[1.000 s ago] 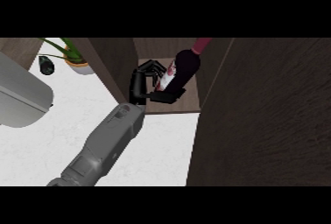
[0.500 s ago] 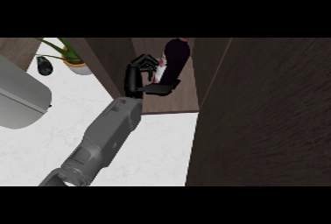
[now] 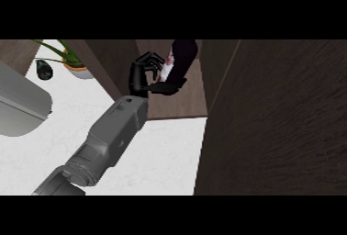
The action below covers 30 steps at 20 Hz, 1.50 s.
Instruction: Pick up the wine, place it into the cabinet and close the cabinet
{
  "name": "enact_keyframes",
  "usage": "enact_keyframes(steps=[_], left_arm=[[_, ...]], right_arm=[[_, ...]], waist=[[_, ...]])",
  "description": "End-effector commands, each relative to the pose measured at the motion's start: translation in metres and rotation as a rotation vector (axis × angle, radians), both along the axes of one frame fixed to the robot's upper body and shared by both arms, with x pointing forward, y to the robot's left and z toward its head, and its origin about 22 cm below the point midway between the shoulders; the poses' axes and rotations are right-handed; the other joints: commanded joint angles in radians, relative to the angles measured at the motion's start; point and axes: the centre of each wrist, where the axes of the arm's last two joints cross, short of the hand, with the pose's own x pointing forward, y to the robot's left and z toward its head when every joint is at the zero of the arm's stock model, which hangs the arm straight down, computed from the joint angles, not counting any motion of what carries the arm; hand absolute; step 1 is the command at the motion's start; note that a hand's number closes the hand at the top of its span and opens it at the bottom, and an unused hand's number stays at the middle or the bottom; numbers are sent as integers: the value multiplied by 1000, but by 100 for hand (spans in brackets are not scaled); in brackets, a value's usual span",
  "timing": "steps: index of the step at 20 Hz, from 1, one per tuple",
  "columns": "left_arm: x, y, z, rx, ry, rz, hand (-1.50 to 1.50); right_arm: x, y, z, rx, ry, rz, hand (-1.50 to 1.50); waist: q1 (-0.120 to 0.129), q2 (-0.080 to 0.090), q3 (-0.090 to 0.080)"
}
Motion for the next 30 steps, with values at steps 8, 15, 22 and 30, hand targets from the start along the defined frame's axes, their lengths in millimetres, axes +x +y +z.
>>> enact_keyframes(steps=[8,15,22,30], left_arm=[[12,15,13,127,42,85,150],[17,31,16,159,97,155,150],[1,7,-4,-80,128,113,150],[-8,16,-22,-220,191,58,150]], right_arm=[[-14,1,0,0,-21,64,-150],[-6,6,-1,23,-27,88,-150],[-7,2,4,21,-28,83,-150],[-5,7,3,3,-20,120,-150]], waist=[[-24,11,0],[-38,24,-1],[-50,23,-2],[-75,24,-2]])
